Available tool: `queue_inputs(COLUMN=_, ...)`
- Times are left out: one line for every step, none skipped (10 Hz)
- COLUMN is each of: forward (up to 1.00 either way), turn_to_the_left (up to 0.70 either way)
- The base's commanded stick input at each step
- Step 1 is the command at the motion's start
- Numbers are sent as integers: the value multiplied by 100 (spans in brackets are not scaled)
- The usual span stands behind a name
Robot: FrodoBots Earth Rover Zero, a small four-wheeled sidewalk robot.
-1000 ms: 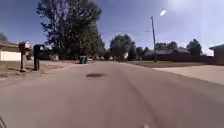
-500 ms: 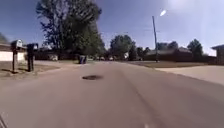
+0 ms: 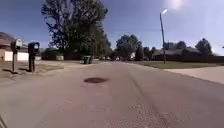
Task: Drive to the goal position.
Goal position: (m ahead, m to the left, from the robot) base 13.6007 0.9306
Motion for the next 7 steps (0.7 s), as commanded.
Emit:
queue_inputs(forward=100, turn_to_the_left=0)
queue_inputs(forward=100, turn_to_the_left=0)
queue_inputs(forward=100, turn_to_the_left=0)
queue_inputs(forward=100, turn_to_the_left=0)
queue_inputs(forward=100, turn_to_the_left=0)
queue_inputs(forward=100, turn_to_the_left=0)
queue_inputs(forward=100, turn_to_the_left=0)
